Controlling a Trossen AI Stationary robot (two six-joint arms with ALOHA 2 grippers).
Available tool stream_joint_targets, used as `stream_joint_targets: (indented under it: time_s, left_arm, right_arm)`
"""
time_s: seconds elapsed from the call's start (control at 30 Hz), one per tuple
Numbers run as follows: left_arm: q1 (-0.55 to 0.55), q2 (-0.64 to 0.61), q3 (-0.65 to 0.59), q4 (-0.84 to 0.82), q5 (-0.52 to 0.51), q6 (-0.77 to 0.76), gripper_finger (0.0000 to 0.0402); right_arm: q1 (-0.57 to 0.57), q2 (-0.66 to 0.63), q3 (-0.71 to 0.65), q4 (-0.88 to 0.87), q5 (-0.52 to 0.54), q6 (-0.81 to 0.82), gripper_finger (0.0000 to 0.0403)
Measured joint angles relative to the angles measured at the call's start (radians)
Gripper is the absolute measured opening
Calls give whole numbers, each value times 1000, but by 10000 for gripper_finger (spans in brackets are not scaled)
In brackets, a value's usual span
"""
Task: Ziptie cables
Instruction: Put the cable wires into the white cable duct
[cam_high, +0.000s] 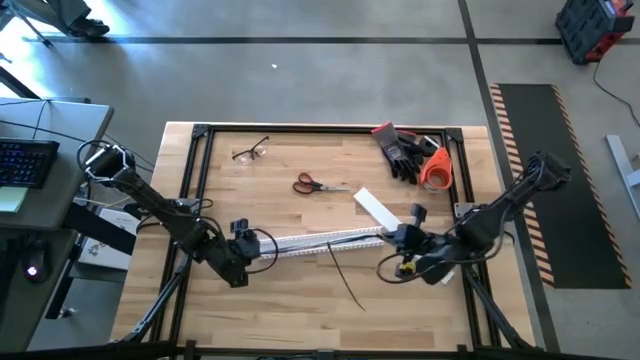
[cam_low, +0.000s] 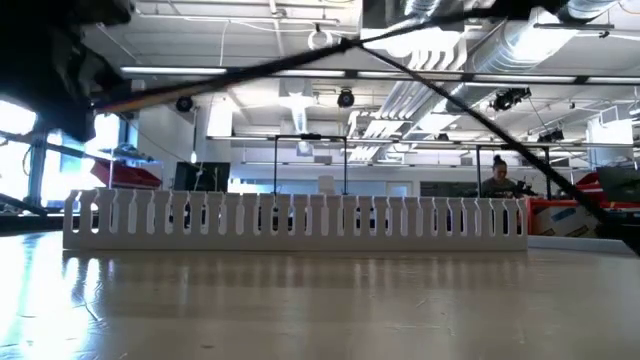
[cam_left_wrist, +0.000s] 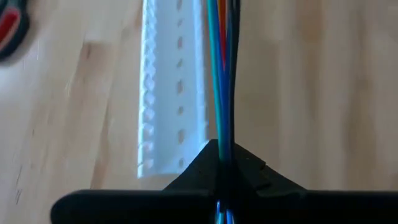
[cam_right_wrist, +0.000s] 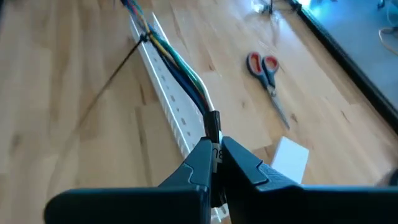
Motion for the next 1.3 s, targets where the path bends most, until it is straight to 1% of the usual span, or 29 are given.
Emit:
stream_joint_targets:
  time_s: [0.13, 0.33, 0.47, 0.6, 0.77, 0.87, 0.93, 1.03, 1.1, 1.2, 1.3]
  left_arm:
    - [25, 0, -65, 27, 2, 1, 0]
    - [64, 0, -149, 151, 14, 69, 0]
    - [88, 0, -188, 201, 33, 82, 0]
    - [94, 0, -204, 206, 57, 85, 0]
    - [94, 0, -203, 209, 56, 85, 0]
    - [93, 0, -204, 207, 61, 95, 0]
    - [93, 0, -204, 203, 87, 101, 6]
    - [91, 2, -207, 181, 132, 100, 26]
    - [91, 1, -206, 174, 133, 83, 42]
    - [92, 1, -205, 119, 133, 56, 63]
    - [89, 1, -191, 53, 133, 25, 74]
  right_arm:
    - [-43, 54, -1, -13, -35, -1, 2]
    - [-116, 111, -1, -130, -98, 28, 2]
    - [-150, 146, 0, -172, -136, 13, 2]
    - [-170, 178, 0, -195, -154, -6, 2]
    - [-178, 197, 0, -250, -170, 0, 3]
    - [-178, 191, -23, -223, -172, -2, 3]
    - [-179, 189, -57, -202, -188, -1, 3]
    - [-182, 188, -116, -179, -218, 2, 3]
    - [-185, 188, -150, -152, -232, 8, 3]
    - [-185, 188, -194, -100, -233, 6, 3]
    - [-187, 188, -226, -37, -235, 1, 2]
